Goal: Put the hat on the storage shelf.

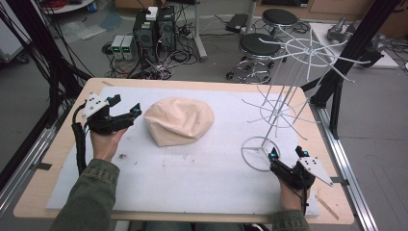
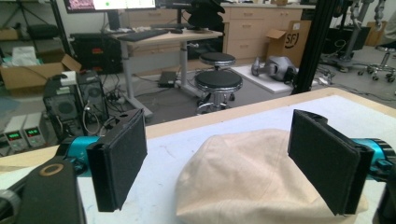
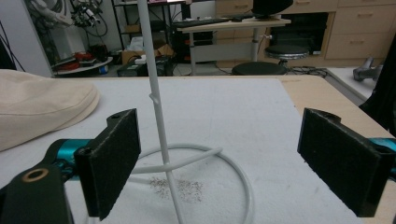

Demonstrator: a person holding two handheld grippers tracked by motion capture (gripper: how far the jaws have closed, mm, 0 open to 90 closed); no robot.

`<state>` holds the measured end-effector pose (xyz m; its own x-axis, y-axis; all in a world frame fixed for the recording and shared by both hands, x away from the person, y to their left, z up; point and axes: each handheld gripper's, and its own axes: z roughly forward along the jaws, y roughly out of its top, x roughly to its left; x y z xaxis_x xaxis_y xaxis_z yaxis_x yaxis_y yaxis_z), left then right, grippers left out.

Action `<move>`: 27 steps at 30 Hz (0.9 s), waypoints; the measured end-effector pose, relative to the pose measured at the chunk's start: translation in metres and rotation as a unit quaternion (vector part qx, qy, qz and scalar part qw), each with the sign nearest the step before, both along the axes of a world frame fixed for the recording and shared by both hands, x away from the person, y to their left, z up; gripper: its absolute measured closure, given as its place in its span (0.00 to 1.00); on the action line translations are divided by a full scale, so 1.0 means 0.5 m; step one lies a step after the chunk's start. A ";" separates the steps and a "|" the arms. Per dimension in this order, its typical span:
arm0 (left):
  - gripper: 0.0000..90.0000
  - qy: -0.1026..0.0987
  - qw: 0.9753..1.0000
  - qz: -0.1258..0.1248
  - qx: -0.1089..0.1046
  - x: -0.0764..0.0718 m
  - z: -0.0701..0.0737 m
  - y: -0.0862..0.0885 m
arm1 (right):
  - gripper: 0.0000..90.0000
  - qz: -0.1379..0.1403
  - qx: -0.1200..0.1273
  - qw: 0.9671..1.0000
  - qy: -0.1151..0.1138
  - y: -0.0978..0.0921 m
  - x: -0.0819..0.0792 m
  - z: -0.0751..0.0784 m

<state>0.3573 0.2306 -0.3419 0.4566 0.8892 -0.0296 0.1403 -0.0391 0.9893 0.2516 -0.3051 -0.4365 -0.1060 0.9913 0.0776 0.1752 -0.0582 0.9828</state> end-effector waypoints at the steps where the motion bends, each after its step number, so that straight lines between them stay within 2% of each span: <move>1: 0.24 -0.002 1.000 0.000 -0.002 0.004 0.004 -0.006 | 0.14 0.000 0.001 1.000 0.000 0.000 0.000 0.000; 6: 0.24 -0.006 1.000 -0.014 -0.006 0.020 0.020 -0.035 | 0.14 0.002 0.003 1.000 0.000 0.000 -0.001 0.001; 10: 0.23 -0.004 1.000 -0.024 0.002 0.033 0.029 -0.057 | 0.14 0.002 0.002 1.000 -0.002 -0.001 -0.001 0.001; 17: 0.23 0.011 0.999 -0.047 0.012 0.059 0.025 -0.098 | 0.14 0.004 0.002 1.000 -0.001 0.001 -0.001 0.001; 20: 0.24 0.022 0.998 -0.057 0.021 0.070 0.023 -0.120 | 0.14 0.006 0.002 1.000 0.000 0.000 -0.001 0.001; 27: 0.25 0.037 0.996 -0.080 0.028 0.094 0.017 -0.169 | 0.14 0.010 0.000 1.000 0.000 0.002 -0.001 0.000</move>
